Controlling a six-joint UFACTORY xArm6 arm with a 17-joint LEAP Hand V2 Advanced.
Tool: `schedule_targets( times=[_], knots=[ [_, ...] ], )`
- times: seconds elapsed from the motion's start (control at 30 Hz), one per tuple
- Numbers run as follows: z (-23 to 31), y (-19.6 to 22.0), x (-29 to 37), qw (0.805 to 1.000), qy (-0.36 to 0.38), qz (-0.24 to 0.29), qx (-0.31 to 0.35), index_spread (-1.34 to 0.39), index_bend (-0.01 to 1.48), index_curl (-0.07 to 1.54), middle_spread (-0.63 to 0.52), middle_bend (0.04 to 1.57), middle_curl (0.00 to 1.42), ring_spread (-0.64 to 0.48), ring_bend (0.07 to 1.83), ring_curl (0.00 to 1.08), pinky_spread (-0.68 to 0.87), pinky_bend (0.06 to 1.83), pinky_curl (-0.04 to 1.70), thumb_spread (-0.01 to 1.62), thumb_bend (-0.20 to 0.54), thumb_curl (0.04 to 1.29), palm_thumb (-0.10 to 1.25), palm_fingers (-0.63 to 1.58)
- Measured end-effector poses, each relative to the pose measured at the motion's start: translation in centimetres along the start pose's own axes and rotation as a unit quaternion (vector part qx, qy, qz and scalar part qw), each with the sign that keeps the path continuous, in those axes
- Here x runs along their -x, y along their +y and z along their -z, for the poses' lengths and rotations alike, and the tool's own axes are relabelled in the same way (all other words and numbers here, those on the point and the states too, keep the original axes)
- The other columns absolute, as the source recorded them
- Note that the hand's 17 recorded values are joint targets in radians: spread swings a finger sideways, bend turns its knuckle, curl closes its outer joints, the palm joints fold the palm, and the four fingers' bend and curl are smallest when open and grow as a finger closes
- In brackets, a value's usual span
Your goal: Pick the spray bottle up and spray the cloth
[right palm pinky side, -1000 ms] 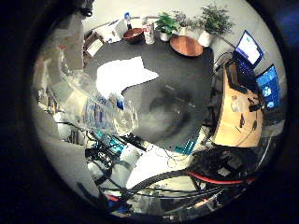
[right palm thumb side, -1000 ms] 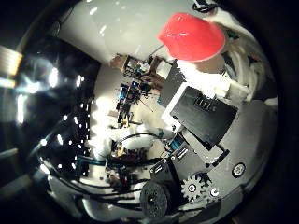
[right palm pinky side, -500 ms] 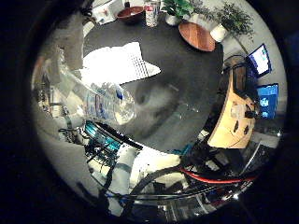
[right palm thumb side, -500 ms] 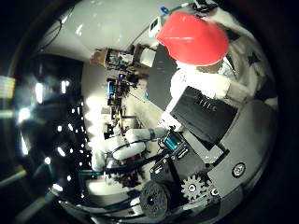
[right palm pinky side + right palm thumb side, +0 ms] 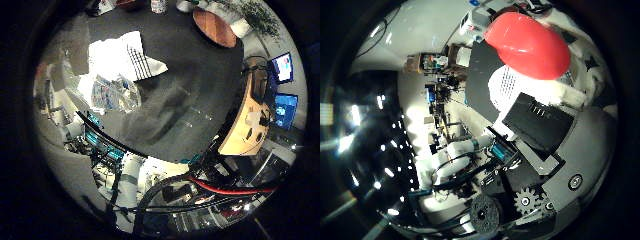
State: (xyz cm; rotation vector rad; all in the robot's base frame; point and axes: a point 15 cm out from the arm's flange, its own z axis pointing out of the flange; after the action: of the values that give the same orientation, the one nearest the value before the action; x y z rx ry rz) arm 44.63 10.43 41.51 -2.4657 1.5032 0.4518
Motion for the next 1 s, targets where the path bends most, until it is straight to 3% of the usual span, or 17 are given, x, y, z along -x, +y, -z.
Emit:
schedule_targets(
  times=[0.2,0.53,1.0],
  knots=[
    [3.7,1.9,1.1,0.999,0.014,-0.007,-0.032,-0.27,1.14,0.66,-0.18,1.32,0.66,-0.21,1.44,0.57,-0.31,1.27,0.66,0.46,-0.021,1.00,1.01,1.23],
    [5.1,4.0,3.0,1.000,0.004,-0.001,-0.029,-0.27,1.13,0.66,-0.18,1.32,0.66,-0.21,1.44,0.57,-0.31,1.27,0.66,0.45,-0.022,1.00,1.01,1.23],
    [-2.9,0.6,1.5,0.997,-0.033,-0.019,0.060,-0.27,1.13,0.66,-0.18,1.32,0.66,-0.21,1.44,0.57,-0.31,1.27,0.65,0.46,-0.022,0.98,1.01,1.23]
  ],
)
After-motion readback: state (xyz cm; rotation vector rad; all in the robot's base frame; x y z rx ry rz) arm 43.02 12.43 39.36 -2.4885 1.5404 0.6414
